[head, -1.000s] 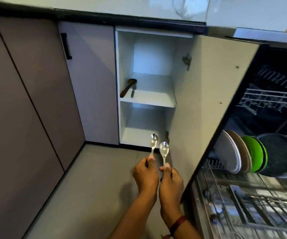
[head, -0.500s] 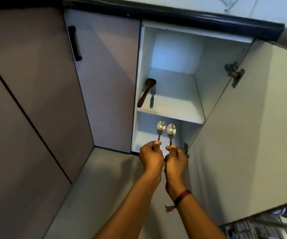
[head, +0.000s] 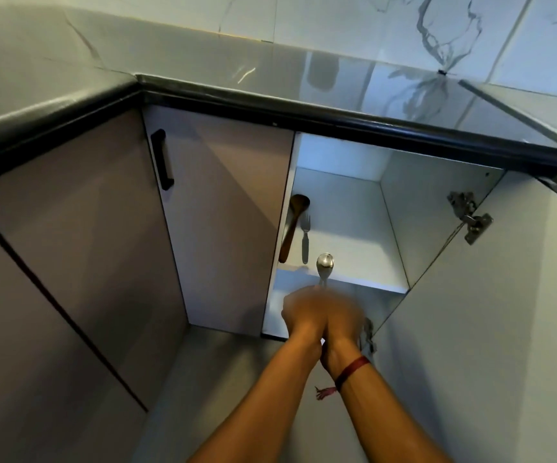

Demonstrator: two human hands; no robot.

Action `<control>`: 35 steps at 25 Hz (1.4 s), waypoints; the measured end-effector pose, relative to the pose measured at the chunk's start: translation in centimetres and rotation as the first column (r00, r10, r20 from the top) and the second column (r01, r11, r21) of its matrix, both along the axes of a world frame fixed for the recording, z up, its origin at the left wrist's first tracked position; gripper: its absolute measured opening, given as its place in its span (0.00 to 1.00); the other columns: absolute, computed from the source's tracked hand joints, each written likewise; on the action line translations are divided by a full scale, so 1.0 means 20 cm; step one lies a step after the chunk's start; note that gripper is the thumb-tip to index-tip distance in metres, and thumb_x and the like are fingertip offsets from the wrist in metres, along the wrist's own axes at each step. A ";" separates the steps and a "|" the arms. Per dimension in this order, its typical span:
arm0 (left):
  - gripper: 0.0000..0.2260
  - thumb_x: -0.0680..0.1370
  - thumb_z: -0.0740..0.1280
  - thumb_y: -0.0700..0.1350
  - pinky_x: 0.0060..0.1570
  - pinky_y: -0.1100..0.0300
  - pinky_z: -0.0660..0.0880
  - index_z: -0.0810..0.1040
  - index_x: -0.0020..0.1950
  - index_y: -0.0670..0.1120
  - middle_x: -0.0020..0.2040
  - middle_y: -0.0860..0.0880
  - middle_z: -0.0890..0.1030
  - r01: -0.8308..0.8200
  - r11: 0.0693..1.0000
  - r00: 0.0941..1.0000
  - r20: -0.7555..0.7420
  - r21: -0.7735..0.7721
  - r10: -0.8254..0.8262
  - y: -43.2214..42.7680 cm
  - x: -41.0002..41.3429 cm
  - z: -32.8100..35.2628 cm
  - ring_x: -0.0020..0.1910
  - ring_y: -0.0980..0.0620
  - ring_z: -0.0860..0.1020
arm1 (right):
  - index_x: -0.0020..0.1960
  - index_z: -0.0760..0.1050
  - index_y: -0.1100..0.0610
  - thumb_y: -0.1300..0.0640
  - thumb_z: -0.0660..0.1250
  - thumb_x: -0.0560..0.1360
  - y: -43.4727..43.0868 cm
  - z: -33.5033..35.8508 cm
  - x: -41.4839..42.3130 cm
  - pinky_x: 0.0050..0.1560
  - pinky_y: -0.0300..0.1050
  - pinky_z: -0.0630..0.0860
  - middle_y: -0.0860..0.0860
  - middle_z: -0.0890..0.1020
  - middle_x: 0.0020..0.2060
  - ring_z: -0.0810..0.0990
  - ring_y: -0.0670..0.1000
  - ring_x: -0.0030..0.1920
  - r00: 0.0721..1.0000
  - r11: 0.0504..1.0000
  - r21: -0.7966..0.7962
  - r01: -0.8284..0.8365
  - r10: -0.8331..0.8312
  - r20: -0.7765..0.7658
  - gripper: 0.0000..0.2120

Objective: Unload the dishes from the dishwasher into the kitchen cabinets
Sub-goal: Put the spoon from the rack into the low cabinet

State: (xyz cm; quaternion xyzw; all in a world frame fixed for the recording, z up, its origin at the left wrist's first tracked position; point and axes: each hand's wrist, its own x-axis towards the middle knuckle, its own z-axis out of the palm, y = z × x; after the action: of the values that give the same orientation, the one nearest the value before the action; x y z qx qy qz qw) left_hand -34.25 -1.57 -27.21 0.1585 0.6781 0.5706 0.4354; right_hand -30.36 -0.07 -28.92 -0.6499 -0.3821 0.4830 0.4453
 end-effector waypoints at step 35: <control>0.11 0.79 0.66 0.47 0.51 0.51 0.80 0.82 0.47 0.39 0.43 0.41 0.84 -0.069 0.983 0.995 -0.084 -0.168 0.056 0.85 -0.08 -0.25 0.44 0.45 0.83 | 0.45 0.76 0.60 0.55 0.60 0.81 0.92 -0.11 -0.03 0.38 0.43 0.72 0.54 0.78 0.34 0.76 0.51 0.35 0.919 0.873 -0.325 -0.364 0.393 0.027 0.11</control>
State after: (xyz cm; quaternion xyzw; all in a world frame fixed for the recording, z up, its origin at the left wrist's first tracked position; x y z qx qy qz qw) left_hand -35.85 15.52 -32.17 0.1217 0.7457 0.5171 0.4021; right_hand -31.06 18.36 -31.13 -0.6464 -0.4402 0.5849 0.2151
